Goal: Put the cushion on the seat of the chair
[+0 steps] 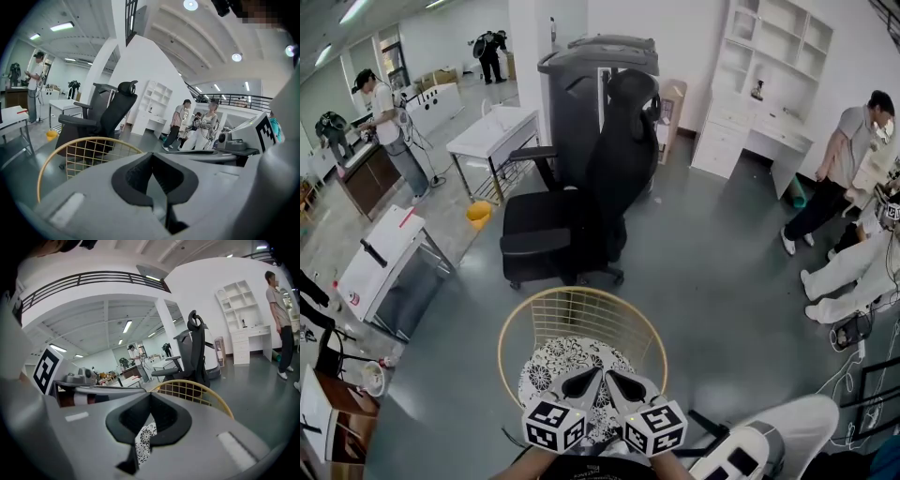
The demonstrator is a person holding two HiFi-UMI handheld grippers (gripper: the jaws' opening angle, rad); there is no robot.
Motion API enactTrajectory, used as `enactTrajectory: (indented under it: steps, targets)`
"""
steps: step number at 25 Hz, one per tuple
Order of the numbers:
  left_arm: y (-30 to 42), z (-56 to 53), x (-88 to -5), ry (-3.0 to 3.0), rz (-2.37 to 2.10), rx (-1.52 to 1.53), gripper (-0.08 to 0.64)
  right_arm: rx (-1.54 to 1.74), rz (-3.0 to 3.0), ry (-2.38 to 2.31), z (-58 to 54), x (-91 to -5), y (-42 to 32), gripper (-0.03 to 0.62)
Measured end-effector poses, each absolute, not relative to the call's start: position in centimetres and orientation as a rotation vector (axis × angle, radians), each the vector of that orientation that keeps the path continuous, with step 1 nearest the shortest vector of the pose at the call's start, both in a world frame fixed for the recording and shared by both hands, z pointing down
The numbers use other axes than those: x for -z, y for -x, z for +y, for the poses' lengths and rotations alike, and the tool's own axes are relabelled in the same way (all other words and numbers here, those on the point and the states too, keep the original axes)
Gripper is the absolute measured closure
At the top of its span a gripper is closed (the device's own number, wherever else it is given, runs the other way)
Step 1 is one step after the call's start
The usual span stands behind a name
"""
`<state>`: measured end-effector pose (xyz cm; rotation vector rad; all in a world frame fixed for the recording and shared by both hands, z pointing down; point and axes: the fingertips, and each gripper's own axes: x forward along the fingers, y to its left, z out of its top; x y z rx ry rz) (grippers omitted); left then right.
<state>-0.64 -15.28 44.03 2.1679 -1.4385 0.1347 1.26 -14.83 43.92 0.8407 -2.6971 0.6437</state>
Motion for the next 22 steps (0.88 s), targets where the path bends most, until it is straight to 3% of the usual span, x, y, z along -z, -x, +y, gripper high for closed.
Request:
enactTrajectory:
  steps: [22]
  targets:
    - [-0.2, -14.0, -44.3, -2.135, -1.468, -0.122, 0.561, -0.65, -2.701, -0.815, -14.0, -43.7, -2.4, 0.594]
